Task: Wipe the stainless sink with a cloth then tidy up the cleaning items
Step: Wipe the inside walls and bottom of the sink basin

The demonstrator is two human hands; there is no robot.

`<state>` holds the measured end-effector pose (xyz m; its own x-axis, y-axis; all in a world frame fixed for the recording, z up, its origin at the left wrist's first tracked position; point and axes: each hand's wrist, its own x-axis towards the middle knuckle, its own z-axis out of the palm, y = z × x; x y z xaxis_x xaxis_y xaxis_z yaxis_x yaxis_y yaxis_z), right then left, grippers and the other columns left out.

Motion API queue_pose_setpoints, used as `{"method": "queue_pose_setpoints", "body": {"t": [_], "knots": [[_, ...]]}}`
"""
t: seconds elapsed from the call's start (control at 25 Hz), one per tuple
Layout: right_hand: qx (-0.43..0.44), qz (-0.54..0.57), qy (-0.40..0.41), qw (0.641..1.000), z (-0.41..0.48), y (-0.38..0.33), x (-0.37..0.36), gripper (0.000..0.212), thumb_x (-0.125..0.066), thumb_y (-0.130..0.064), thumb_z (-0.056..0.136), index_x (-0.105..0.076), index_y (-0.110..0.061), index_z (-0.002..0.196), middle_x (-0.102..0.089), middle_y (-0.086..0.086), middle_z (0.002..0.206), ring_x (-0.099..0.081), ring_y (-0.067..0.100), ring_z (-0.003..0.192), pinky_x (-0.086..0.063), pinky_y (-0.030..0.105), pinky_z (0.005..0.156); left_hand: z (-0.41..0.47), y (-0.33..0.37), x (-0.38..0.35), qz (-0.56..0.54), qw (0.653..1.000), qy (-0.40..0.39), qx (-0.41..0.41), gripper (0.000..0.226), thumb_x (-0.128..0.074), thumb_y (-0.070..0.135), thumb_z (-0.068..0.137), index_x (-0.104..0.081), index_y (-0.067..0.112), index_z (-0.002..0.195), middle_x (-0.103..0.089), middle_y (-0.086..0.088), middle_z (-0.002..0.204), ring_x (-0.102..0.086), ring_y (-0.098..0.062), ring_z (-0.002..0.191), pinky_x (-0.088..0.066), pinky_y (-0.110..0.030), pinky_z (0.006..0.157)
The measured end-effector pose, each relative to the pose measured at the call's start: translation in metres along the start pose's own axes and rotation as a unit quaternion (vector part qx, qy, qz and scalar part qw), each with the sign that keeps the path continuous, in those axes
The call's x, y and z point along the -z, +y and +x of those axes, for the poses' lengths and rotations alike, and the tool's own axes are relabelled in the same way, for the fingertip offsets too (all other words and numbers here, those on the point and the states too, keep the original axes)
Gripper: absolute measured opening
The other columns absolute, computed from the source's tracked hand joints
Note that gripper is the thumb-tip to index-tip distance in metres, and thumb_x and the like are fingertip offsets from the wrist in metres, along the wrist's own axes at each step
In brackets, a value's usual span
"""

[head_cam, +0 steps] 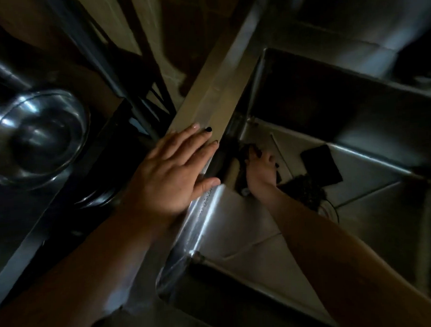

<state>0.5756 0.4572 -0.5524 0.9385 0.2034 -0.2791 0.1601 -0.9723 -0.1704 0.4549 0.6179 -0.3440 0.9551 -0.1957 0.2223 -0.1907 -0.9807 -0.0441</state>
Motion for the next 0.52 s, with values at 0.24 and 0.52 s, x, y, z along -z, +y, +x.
{"method": "queue_pose_setpoints", "body": {"t": [0.24,0.52], "knots": [[0.059,-0.030,-0.077,0.995,-0.070,-0.012,0.006,0.056,-0.057,-0.012,0.082,-0.033,-0.011,0.133,-0.033,0.019,0.125,-0.043,0.042,0.104,-0.043,0.046,0.086,0.003,0.005,0.006,-0.001,0.999,-0.041,0.014,0.053,-0.037,0.042,0.088,-0.055,0.008,0.124,-0.054,-0.011,0.132,-0.044,-0.029,0.128,-0.034,-0.047,0.104],[-0.030,0.358,-0.144,0.922,-0.102,-0.015,0.059,0.028,-0.051,-0.013,0.092,-0.058,-0.009,0.119,-0.061,0.015,0.113,-0.057,0.028,0.102,-0.042,0.028,0.084,0.002,0.008,0.010,-0.032,0.995,-0.095,0.027,0.047,-0.053,0.030,0.090,-0.048,0.006,0.130,-0.047,-0.014,0.138,-0.035,-0.032,0.134,-0.025,-0.048,0.109]]}}
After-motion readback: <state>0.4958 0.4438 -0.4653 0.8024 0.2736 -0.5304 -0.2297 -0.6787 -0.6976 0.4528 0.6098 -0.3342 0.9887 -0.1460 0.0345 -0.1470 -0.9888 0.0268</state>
